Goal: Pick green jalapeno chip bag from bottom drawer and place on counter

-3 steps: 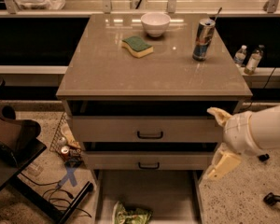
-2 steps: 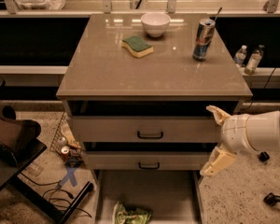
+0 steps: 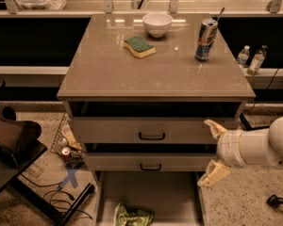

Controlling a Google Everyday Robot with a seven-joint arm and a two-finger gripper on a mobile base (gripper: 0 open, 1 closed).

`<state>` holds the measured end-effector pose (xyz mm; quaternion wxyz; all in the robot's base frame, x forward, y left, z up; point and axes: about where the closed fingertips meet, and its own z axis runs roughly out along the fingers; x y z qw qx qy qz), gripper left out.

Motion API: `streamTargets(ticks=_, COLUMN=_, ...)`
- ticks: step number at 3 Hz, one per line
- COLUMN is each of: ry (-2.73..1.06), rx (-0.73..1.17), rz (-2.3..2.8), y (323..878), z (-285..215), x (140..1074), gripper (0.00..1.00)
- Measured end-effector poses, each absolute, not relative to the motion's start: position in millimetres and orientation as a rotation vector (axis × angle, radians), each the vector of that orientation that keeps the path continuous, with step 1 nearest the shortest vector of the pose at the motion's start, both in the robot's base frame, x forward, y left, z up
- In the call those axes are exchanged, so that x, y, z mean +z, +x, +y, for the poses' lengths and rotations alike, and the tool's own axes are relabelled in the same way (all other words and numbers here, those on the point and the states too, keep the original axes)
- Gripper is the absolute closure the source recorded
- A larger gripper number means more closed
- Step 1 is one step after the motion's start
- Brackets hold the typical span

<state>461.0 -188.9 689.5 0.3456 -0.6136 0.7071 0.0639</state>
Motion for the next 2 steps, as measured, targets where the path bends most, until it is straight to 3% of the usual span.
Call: streamTargets(ticks=2, ry=-1.584, rx=0.259, rz=1.760, y=409, z=-188, x=540, gripper=0.00)
